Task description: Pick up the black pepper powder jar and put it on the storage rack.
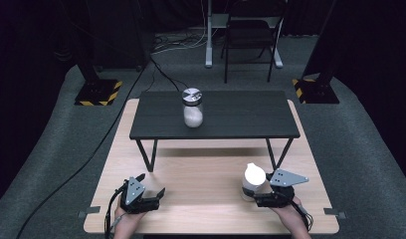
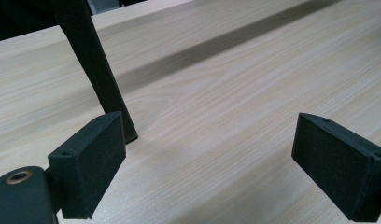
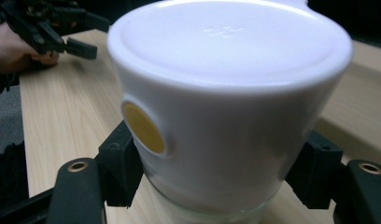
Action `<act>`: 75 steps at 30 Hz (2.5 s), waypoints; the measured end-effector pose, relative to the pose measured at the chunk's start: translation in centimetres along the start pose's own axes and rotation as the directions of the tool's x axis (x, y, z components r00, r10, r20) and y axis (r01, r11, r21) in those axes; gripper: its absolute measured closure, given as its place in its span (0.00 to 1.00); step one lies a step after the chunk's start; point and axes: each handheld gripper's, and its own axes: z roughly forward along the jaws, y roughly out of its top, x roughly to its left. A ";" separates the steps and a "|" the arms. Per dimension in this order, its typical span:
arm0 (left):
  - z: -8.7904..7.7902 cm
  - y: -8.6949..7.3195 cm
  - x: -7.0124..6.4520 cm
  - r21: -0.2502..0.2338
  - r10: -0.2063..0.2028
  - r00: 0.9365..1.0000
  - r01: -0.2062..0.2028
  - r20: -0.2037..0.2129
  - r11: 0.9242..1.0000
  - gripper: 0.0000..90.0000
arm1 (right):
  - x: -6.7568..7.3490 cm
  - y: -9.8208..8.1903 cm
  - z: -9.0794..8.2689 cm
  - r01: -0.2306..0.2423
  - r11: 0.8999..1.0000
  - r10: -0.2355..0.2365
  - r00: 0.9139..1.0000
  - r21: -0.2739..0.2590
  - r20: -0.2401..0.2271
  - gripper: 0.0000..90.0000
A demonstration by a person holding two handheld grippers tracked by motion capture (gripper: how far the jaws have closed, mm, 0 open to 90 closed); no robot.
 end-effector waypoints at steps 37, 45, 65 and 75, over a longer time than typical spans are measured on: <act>0.1 0.2 0.1 0.010 0.004 1.000 -0.004 0.005 1.000 0.10 | -1.9 17.7 0.6 -0.014 0.994 0.035 0.982 -0.110 0.188 0.33; 0.1 0.2 0.1 0.012 0.004 1.000 -0.004 0.006 1.000 0.10 | -2.9 19.4 2.8 -0.078 0.994 0.096 0.962 -0.078 0.257 0.33; 0.1 0.2 0.0 0.013 0.004 1.000 -0.004 0.001 1.000 0.10 | -2.7 13.4 -0.6 -0.029 0.979 0.072 0.976 -0.200 0.207 0.10; 0.1 0.2 -0.1 0.012 0.004 1.000 -0.004 0.000 1.000 0.10 | -1.0 4.8 -3.8 0.021 0.971 0.022 0.984 -0.237 0.177 0.08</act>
